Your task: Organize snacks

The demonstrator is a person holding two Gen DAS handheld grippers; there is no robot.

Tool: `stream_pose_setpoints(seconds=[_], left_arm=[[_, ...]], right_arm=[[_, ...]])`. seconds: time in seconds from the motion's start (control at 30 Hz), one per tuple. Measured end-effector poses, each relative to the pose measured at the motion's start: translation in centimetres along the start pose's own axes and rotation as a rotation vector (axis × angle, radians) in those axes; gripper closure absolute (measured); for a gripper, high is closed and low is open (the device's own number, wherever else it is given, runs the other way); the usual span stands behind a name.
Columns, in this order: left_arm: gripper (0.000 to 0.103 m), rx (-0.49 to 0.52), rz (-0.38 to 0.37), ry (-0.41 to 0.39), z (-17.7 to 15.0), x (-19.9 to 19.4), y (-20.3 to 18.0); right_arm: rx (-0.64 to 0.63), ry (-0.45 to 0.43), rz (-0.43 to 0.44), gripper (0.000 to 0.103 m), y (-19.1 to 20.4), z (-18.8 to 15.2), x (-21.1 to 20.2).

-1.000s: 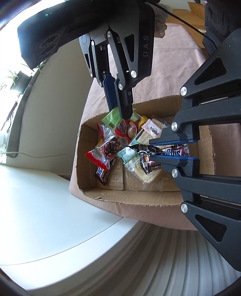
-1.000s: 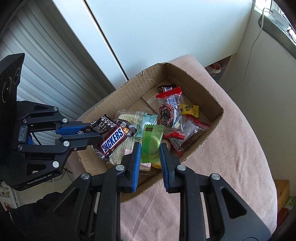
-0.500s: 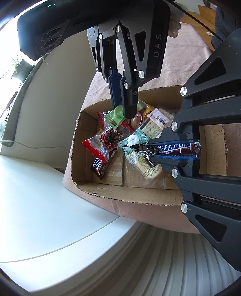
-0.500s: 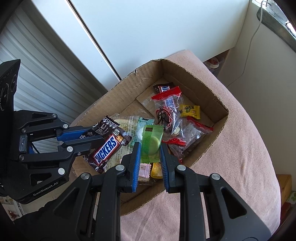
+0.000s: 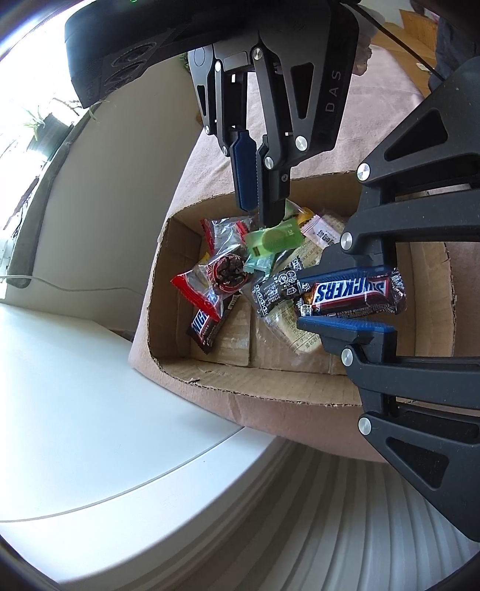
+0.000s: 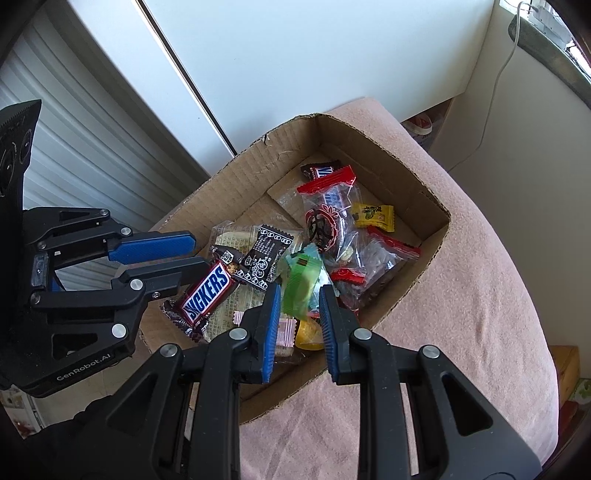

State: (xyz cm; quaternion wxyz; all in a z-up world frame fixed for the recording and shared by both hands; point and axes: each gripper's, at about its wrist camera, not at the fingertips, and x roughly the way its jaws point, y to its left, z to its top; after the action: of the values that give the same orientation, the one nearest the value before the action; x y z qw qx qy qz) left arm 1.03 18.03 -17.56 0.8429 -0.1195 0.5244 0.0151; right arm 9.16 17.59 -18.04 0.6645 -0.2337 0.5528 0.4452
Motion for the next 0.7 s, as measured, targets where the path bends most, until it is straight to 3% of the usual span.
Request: stream_pose_setpoints(seconds=[0.07,0.17,0.2,0.27,0.3,0.7], left_arm=[[0.074,0.003,0.007,-0.003,0.0,-0.1,-0.1],[0.072,0.0,0.017,-0.003,-0.1,-0.3,-0.2],[0.071,-0.001,0.02,-0.003,-0.2,-0.3,-0.2],[0.059,-0.005,0.03,-0.005,-0.3,-0.4,-0.1],[0.058,-0.007,0.034,-0.007,-0.3,-0.5,-0.1],[0.049,-0.051,0.107,-0.032,-1.1,-2.3,-0.5]], right_arm=[[0.005,0.0,-0.005,0.081,-0.1,-0.1,-0.1],[0.008,-0.002,-0.019,0.079,-0.2,-0.2,-0.1],[0.007,-0.003,-0.025,0.075,-0.2,-0.3,-0.2],[0.004,-0.015,-0.034,0.049,-0.2,-0.3,-0.6],[0.002,-0.027,-0.041,0.046,-0.2,-0.4,-0.8],[0.058,-0.091,-0.103,0.045,-0.1,-1.6,-3.7]])
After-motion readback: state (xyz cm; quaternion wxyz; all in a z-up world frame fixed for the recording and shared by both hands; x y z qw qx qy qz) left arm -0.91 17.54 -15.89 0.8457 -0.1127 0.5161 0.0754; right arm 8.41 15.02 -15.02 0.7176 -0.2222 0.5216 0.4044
